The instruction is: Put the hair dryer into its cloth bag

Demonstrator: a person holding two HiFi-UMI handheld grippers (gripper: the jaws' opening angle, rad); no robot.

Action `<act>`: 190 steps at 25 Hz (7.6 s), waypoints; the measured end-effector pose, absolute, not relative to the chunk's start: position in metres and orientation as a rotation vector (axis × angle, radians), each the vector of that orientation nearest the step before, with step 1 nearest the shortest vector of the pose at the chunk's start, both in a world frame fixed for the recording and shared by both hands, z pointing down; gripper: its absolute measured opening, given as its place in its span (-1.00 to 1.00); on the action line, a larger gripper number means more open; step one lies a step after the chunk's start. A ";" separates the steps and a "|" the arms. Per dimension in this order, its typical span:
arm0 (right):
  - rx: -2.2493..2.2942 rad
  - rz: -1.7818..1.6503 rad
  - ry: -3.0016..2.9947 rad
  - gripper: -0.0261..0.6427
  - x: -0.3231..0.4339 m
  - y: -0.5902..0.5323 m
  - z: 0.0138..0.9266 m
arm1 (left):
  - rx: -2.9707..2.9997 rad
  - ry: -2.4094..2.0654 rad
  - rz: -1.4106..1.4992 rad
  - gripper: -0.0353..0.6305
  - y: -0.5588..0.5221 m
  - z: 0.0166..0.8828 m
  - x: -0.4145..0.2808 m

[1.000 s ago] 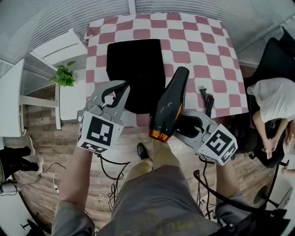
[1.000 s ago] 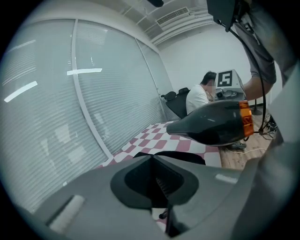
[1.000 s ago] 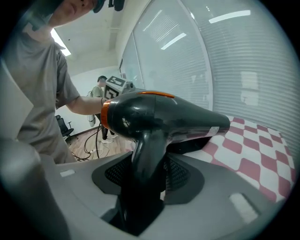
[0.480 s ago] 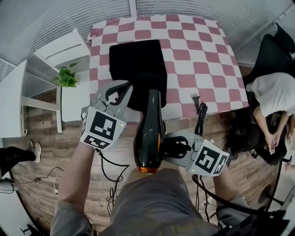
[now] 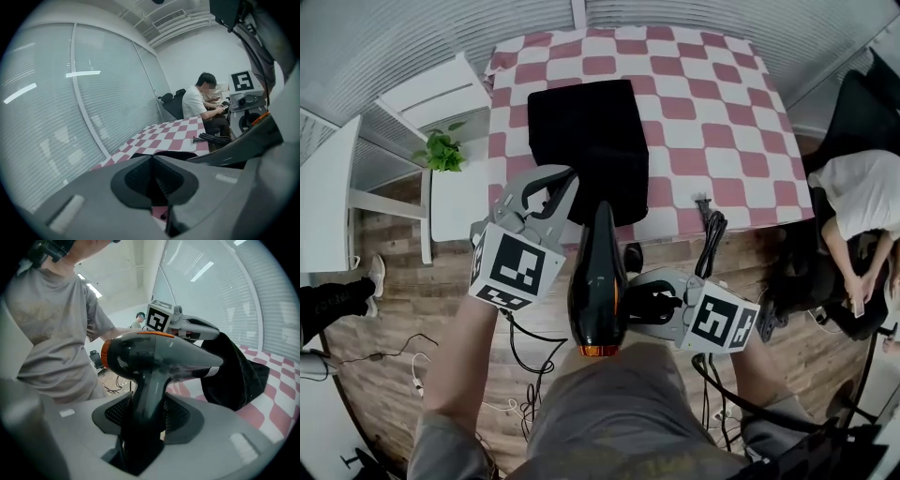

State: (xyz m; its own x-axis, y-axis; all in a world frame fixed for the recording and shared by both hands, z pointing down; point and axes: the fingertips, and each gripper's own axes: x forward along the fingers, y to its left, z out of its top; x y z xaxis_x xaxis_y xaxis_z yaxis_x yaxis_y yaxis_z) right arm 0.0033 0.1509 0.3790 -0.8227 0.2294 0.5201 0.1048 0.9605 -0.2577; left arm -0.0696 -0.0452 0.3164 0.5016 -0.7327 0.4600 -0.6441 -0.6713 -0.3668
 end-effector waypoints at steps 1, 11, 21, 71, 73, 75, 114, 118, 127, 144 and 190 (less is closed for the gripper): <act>-0.244 0.311 -2.540 -0.27 0.002 0.149 0.381 | -2.590 1.194 -0.907 -0.85 -0.044 0.317 -0.070; -0.252 0.430 -2.503 -0.27 -0.005 0.125 0.401 | -2.600 1.196 -0.918 -0.85 -0.031 0.318 -0.073; -0.116 0.498 -2.446 -0.29 -0.001 0.091 0.417 | -2.636 1.166 -0.934 -0.85 -0.012 0.319 -0.067; 0.418 0.619 -2.193 -0.28 -0.014 0.004 0.428 | -2.735 1.064 -0.842 -0.85 0.034 0.298 -0.012; 0.426 0.600 -2.207 -0.27 -0.016 -0.001 0.426 | -2.748 1.073 -0.824 -0.85 0.030 0.298 -0.011; 0.440 0.573 -2.208 -0.27 -0.018 -0.007 0.427 | -2.759 1.090 -0.808 -0.85 0.024 0.298 -0.011; 0.582 0.457 -2.227 -0.26 0.001 -0.018 0.446 | -2.821 1.183 -0.769 -0.85 -0.001 0.323 -0.024; 0.601 0.485 -2.226 -0.28 -0.003 -0.035 0.433 | -2.814 1.156 -0.755 -0.85 -0.011 0.315 -0.020; 0.579 0.494 -2.171 -0.28 -0.008 -0.075 0.428 | -2.804 1.163 -0.741 -0.85 -0.046 0.311 -0.019; 0.503 0.312 -2.120 -0.25 -0.023 -0.102 0.443 | -2.831 1.302 -0.747 -0.85 -0.079 0.329 -0.034; 0.516 0.493 -2.174 -0.43 -0.007 -0.074 0.423 | -2.851 1.188 -0.886 -0.86 -0.059 0.357 -0.042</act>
State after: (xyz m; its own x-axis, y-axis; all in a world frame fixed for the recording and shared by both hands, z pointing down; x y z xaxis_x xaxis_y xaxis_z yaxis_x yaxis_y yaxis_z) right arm -0.0067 -0.0738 0.4235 -0.5729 -0.1927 0.7967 -0.5177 0.8386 -0.1694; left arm -0.0416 -0.0593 0.3571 0.5749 -0.6358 0.5150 -0.6752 -0.7242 -0.1403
